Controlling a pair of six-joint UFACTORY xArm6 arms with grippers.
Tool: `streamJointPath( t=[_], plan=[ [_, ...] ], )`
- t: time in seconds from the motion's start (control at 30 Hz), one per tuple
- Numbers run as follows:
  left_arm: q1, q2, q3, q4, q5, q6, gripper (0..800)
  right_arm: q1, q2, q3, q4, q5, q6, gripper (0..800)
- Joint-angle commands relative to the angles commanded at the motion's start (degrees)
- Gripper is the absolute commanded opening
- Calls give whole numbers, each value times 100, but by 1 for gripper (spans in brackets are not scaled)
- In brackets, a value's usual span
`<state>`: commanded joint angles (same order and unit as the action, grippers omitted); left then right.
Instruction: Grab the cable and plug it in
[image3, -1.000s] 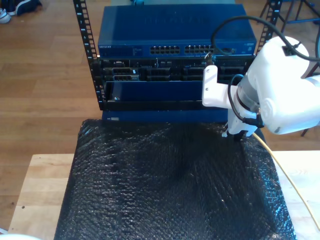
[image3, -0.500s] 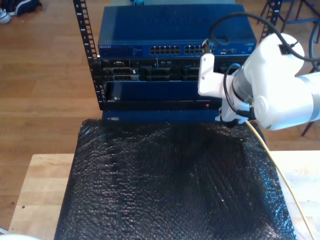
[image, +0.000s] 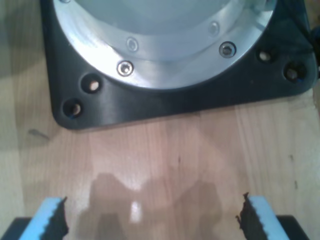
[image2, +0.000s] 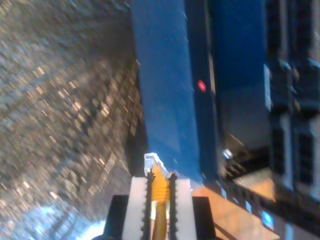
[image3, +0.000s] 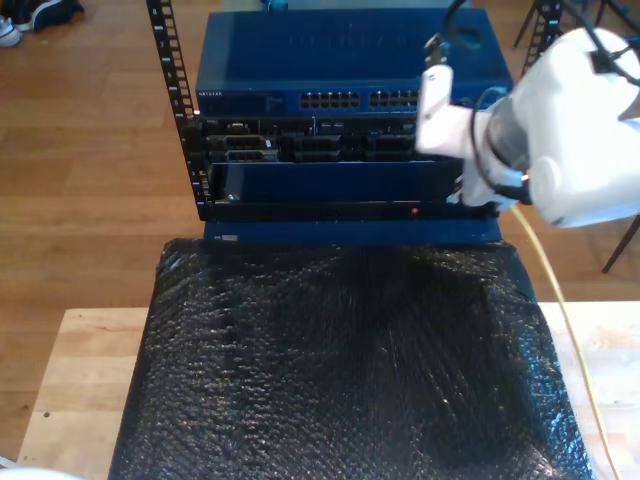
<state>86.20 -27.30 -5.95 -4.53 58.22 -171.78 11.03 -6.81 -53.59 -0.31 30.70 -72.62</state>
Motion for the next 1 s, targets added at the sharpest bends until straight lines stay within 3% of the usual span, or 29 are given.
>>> streamJointPath(
  t=[0.33,0.57,1.0],
  plan=[
    [0,0,0,0,0,0,800,0,-44,0,-9,-88,-97,0],
    [0,0,0,0,0,0,800,62,18,352,-62,-1257,-141,0],
    [0,0,0,0,0,0,800,255,35,607,-589,-2382,-141,0]
  ],
)
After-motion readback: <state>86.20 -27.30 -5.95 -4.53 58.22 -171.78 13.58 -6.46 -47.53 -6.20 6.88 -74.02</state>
